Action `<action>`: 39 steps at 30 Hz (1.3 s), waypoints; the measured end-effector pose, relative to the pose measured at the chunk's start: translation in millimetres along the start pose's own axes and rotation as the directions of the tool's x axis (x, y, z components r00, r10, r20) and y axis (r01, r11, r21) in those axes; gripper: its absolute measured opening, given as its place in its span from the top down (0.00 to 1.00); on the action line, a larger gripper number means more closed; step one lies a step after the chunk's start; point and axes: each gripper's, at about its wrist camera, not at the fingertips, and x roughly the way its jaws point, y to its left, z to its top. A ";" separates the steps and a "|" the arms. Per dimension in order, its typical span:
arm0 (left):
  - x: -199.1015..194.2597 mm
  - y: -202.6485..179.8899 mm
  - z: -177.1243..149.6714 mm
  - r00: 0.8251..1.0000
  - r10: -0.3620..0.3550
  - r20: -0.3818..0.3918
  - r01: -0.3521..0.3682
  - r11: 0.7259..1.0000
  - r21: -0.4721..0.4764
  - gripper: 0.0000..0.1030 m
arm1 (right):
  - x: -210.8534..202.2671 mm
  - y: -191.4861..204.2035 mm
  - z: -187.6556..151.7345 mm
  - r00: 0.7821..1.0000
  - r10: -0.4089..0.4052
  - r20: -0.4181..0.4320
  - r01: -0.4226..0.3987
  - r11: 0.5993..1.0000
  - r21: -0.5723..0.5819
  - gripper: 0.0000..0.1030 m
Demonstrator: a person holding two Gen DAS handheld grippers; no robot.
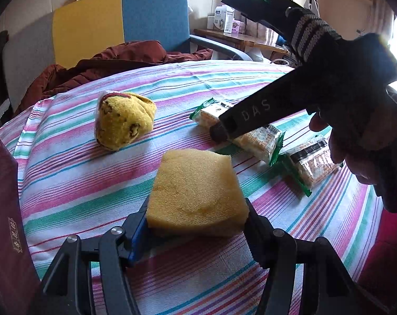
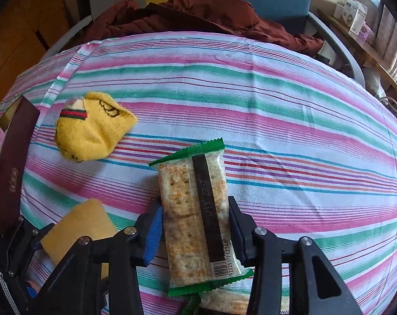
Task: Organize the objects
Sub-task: 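Carry the yellow sponge and cracker pack over the gold tray with both tools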
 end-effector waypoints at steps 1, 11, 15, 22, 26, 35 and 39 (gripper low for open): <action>-0.7 0.8 0.1 1.000 0.002 0.001 -0.002 1.000 -0.004 0.42 | 0.1 -0.5 0.7 1.000 -0.006 0.001 0.006 1.000 -0.001 0.56; -49.3 1.4 8.0 0.999 -0.016 0.042 0.016 1.000 -0.017 0.46 | 0.3 9.2 0.4 0.999 -0.021 0.034 0.022 0.999 -0.044 0.56; -86.9 14.2 10.1 0.995 0.008 0.095 -0.004 0.999 -0.048 0.45 | 0.1 12.6 0.6 0.998 -0.040 0.046 0.043 0.997 -0.058 0.56; -145.0 55.3 -4.7 0.984 0.099 0.147 -0.085 0.991 -0.100 0.45 | 0.2 20.9 -0.4 0.994 -0.098 0.053 0.102 0.992 -0.078 0.56; -174.9 85.8 -24.1 0.976 0.146 0.158 -0.120 0.979 -0.166 0.45 | -1.9 29.7 0.8 0.986 -0.164 0.026 0.165 0.984 -0.064 0.56; -223.2 159.9 -65.9 0.948 0.278 0.156 -0.211 0.914 -0.346 0.45 | -50.2 69.5 2.5 0.984 -0.116 0.136 0.114 0.993 0.017 0.56; -241.0 181.9 -81.6 0.922 0.358 0.149 -0.275 0.876 -0.397 0.45 | -83.6 108.4 -8.7 0.979 0.000 0.203 -0.002 1.000 0.011 0.56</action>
